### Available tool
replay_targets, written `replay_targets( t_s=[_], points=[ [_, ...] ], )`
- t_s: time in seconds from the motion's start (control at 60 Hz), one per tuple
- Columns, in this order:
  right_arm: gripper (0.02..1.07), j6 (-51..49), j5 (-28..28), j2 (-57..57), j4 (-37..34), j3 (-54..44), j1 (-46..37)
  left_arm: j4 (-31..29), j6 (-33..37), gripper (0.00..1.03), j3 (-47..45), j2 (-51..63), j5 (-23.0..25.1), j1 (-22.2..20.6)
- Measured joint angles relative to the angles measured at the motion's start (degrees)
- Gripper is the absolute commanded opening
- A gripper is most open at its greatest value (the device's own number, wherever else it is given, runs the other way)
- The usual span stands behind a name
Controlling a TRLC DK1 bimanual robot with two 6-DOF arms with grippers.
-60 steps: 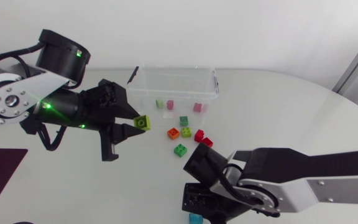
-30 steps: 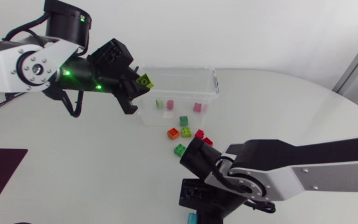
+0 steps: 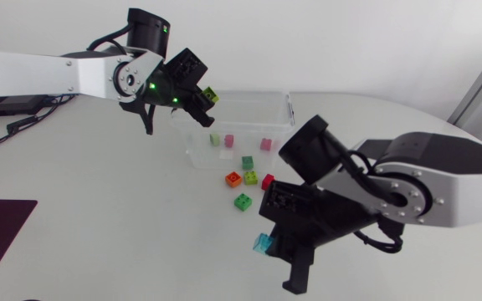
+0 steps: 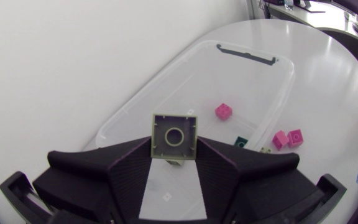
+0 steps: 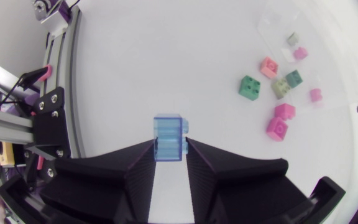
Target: Pick up the duplo bricks and place them in the container
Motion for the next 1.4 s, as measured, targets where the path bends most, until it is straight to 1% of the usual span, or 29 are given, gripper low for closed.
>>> replay_targets(
  t_s=[0.033, 0.067, 0.117, 0.15, 0.233, 0.483, 0.633, 0.717, 0.917, 1.067, 1.133, 1.2, 1.4],
  points=[
    [0.20, 0.00, 0.00, -0.28, -0.09, 0.68, -0.70, 0.00, -0.20, 0.53, 1.09, 1.25, -0.70, -0.07],
    [0.20, 0.00, 0.00, -0.50, -0.15, 1.38, -1.36, 0.00, -0.24, 0.62, 2.12, 2.34, -1.05, -0.09],
    [0.20, 0.00, 0.00, -0.72, -0.17, 2.32, -2.38, -0.04, -0.39, 0.81, 3.17, 3.65, -1.29, -0.11],
    [0.20, 0.00, 0.00, -0.79, -0.17, 3.02, -3.15, -0.04, -0.44, 0.90, 3.89, 4.44, -1.79, -0.17],
    [0.20, 0.00, 0.00, -0.79, -0.17, 4.76, -5.29, -0.04, -0.61, 0.98, 5.22, 5.86, -2.71, -0.33],
    [0.20, 0.02, 0.00, -0.13, 0.79, 12.66, -11.58, -0.07, -1.68, 0.98, 4.63, 5.18, -2.78, -0.17],
    [0.20, 0.42, 0.02, 2.80, 3.10, 17.70, -14.36, -0.70, -1.68, 0.98, -0.59, -1.14, -2.78, 0.31],
    [0.20, 0.68, 0.00, 5.81, 4.83, 20.59, -15.82, -1.75, -1.66, 0.98, -4.35, -6.56, -2.69, 0.46],
    [0.20, 1.95, 0.02, 12.37, 8.15, 26.38, -17.92, -3.91, -1.25, 0.98, -13.29, -16.57, -1.20, 0.24],
    [0.20, 3.10, 0.13, 16.61, 11.04, 30.42, -19.71, -5.16, 0.55, 0.98, -21.86, -21.99, -0.11, -2.01],
    [0.20, 3.28, 0.50, 18.29, 11.89, 31.89, -20.33, -6.60, 1.64, 0.98, -24.85, -23.82, 1.27, -3.19],
    [0.20, 3.41, 1.18, 20.13, 13.07, 33.31, -20.76, -7.21, 2.86, 0.98, -27.43, -25.24, 2.67, -3.98],
    [0.20, 3.54, 2.54, 26.71, 15.61, 37.46, -21.62, -7.34, 5.62, 0.98, -32.89, -26.25, 3.39, -7.30]
  ],
)
